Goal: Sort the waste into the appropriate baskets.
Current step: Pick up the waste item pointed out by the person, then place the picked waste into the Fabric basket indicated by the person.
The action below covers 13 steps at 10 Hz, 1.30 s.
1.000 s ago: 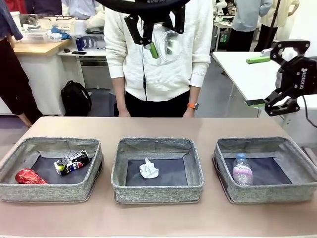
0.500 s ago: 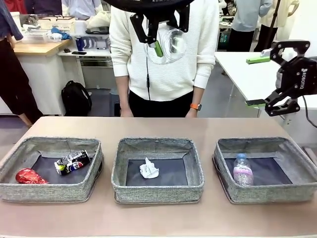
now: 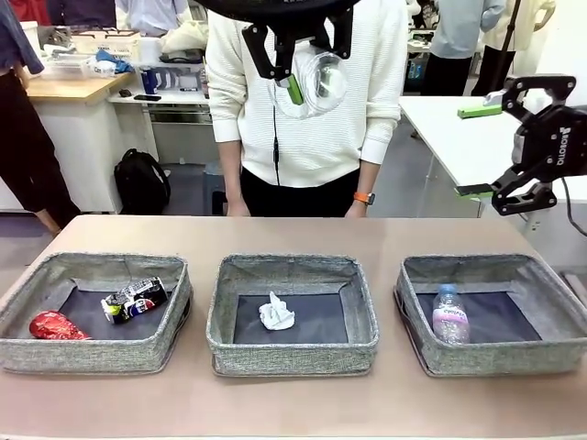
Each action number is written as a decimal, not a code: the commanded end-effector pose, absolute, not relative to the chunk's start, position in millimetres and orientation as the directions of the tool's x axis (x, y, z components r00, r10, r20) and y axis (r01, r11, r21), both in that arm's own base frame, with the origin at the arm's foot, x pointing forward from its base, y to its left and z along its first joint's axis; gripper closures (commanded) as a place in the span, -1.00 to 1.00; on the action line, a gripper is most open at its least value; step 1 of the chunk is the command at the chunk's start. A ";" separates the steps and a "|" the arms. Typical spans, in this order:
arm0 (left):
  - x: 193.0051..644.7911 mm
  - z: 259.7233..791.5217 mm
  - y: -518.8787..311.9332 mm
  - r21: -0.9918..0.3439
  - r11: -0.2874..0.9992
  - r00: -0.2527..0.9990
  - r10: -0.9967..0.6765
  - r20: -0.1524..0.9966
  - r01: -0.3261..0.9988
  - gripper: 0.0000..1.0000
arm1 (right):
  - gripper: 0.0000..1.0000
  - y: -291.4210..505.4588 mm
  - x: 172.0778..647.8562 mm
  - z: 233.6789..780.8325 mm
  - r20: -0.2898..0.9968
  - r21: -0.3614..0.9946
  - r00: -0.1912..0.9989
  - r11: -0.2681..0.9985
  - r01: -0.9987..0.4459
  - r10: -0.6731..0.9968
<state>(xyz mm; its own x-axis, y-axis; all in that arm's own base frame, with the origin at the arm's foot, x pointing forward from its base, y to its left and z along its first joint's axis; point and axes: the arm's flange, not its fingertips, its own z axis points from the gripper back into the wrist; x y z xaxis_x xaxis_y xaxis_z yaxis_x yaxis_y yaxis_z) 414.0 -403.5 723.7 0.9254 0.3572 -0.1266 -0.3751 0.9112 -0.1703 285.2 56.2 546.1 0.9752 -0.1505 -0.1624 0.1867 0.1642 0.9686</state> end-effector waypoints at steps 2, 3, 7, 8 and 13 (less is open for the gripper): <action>409.3 722.9 -401.1 -0.171 0.908 0.923 0.367 -0.116 -0.382 0.24 | -1.00 58.2 288.1 547.5 -0.140 0.977 0.980 0.141 0.160 -0.142; 409.3 722.9 -401.1 -0.171 0.908 0.923 0.367 -0.116 -0.382 0.24 | -1.00 58.2 288.1 547.5 -0.140 0.977 0.980 0.141 0.160 -0.142; 409.3 722.9 -401.1 -0.171 0.908 0.923 0.367 -0.116 -0.382 0.24 | -1.00 58.2 288.1 547.5 -0.140 0.977 0.980 0.141 0.160 -0.142; 409.3 722.9 -401.1 -0.171 0.908 0.923 0.367 -0.116 -0.382 0.24 | -1.00 58.2 288.1 547.5 -0.140 0.977 0.980 0.141 0.160 -0.142; 409.3 722.9 -401.1 -0.171 0.908 0.923 0.367 -0.116 -0.382 0.24 | -1.00 58.2 288.1 547.5 -0.140 0.977 0.980 0.141 0.160 -0.142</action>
